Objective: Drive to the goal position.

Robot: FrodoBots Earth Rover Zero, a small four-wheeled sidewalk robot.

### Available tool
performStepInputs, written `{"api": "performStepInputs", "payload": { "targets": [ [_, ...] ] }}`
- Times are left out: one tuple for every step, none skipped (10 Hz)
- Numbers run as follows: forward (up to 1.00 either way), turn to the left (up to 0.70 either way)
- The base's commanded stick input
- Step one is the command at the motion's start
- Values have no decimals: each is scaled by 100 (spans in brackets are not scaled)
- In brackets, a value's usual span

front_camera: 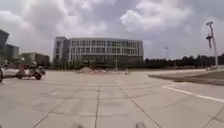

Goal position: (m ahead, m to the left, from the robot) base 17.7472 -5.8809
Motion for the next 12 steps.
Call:
{"api": "performStepInputs", "payload": {
  "targets": [
    [60, 0],
    [60, 0],
    [60, 0],
    [60, 0],
    [60, 0],
    [60, 0],
    [60, 0],
    [60, 0],
    [60, 0],
    [60, 0],
    [60, 0],
    [60, 0]
  ]
}}
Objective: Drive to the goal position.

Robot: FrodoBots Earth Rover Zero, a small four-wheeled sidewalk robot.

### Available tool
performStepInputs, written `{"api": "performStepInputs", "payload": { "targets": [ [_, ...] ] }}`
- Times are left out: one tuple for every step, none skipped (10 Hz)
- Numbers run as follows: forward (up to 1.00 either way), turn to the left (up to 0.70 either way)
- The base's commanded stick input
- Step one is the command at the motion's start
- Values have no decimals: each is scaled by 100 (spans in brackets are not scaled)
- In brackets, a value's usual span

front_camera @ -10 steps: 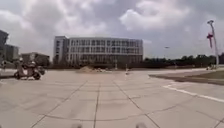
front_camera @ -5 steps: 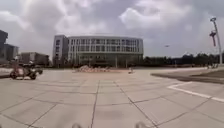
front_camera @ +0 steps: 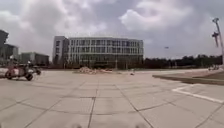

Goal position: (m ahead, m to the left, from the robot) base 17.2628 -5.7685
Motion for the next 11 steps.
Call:
{"api": "performStepInputs", "payload": {
  "targets": [
    [60, 0],
    [60, 0],
    [60, 0],
    [60, 0],
    [60, 0],
    [60, 0],
    [60, 0],
    [60, 0],
    [60, 0],
    [60, 0],
    [60, 0]
  ]
}}
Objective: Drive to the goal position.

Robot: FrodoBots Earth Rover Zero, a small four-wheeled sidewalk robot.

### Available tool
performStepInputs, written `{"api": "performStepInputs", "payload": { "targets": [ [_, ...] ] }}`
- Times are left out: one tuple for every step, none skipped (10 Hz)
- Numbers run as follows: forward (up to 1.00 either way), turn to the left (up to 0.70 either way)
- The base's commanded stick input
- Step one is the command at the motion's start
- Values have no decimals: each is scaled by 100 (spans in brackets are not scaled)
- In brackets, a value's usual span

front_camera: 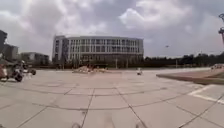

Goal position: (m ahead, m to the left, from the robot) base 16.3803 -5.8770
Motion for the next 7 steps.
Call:
{"api": "performStepInputs", "payload": {
  "targets": [
    [60, 0],
    [60, 0],
    [60, 0],
    [60, 0],
    [60, 0],
    [60, 0],
    [60, 0]
  ]
}}
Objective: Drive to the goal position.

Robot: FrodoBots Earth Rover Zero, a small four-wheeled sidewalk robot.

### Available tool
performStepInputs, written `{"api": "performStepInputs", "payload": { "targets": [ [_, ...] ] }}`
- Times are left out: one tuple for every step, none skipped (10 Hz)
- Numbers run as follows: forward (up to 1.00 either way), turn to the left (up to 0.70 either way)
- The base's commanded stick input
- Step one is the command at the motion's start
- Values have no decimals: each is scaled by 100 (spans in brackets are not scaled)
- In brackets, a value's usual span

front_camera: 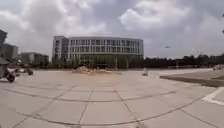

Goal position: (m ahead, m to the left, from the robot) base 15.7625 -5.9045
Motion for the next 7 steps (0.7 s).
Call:
{"api": "performStepInputs", "payload": {
  "targets": [
    [60, 0],
    [60, 0],
    [60, 0],
    [60, 0],
    [60, 0],
    [60, 0],
    [60, 0]
  ]
}}
